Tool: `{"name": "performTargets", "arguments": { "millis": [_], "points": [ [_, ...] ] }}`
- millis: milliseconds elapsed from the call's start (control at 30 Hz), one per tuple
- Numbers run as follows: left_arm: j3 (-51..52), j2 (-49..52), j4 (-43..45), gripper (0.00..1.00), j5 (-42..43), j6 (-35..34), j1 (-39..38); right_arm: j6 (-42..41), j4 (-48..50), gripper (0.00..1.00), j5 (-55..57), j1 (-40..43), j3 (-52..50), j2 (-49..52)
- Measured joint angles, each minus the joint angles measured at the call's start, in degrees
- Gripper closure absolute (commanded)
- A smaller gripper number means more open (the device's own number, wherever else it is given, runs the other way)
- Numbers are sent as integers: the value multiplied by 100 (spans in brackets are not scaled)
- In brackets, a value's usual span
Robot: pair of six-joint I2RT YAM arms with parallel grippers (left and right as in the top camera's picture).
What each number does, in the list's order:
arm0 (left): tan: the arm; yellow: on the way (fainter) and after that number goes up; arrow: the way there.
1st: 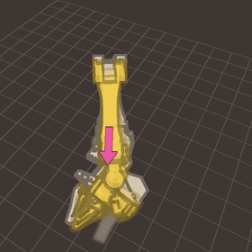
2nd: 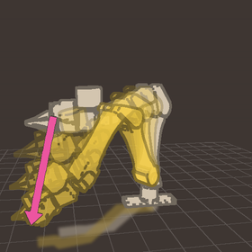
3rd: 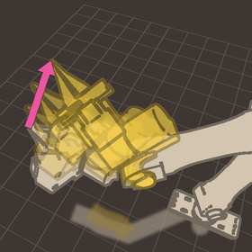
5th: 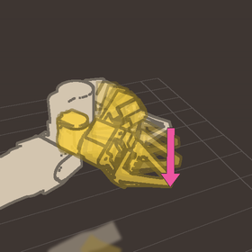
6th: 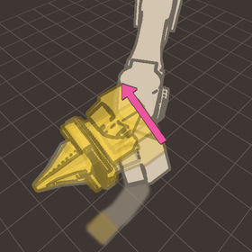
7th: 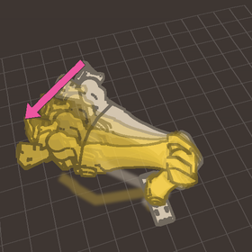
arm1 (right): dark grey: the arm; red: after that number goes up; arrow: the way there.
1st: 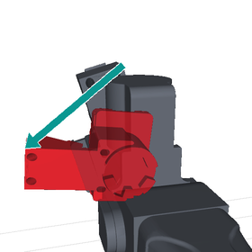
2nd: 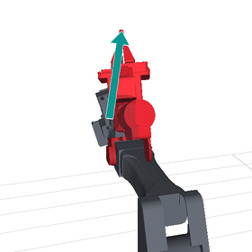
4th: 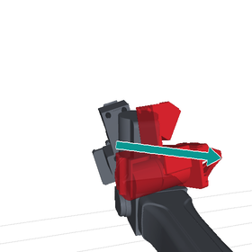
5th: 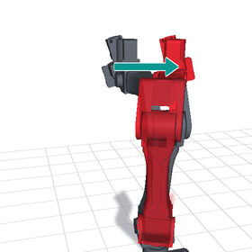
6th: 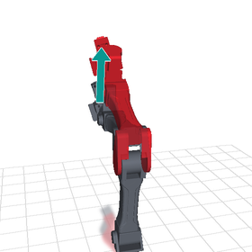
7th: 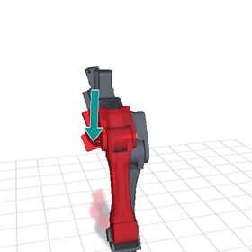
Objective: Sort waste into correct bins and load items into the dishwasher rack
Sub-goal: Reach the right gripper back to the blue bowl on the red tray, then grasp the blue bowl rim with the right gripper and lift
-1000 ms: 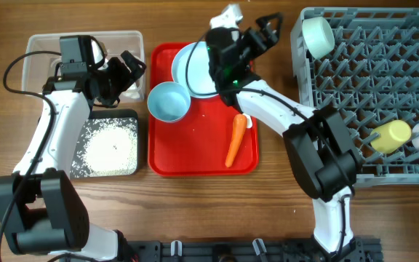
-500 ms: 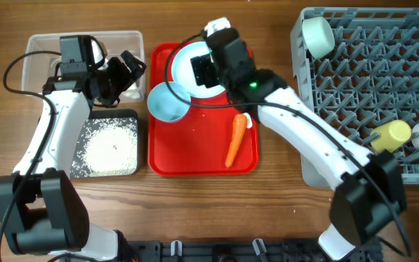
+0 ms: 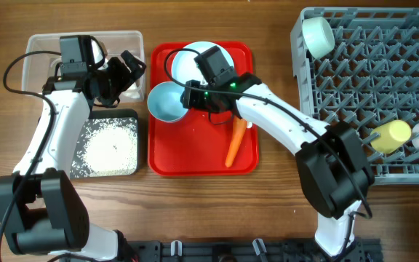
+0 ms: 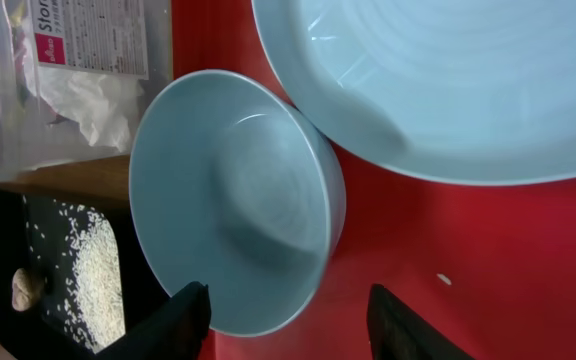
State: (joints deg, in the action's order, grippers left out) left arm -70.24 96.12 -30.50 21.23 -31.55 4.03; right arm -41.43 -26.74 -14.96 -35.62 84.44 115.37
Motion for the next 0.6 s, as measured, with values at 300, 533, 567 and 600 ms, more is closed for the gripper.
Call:
{"name": "performTargets", "arguments": {
  "millis": [300, 533, 567, 600],
  "points": [
    [0, 0, 0, 0, 0, 0, 2, -142, 85, 76, 20, -74, 0, 540],
    [0, 0, 0, 0, 0, 0, 0, -208, 175, 96, 232, -74, 0, 592],
    [0, 0, 0, 0, 0, 0, 0, -203, 192, 96, 260, -74, 0, 592],
    [0, 0, 0, 0, 2, 0, 2, -184, 197, 96, 295, -74, 0, 592]
  ]
}}
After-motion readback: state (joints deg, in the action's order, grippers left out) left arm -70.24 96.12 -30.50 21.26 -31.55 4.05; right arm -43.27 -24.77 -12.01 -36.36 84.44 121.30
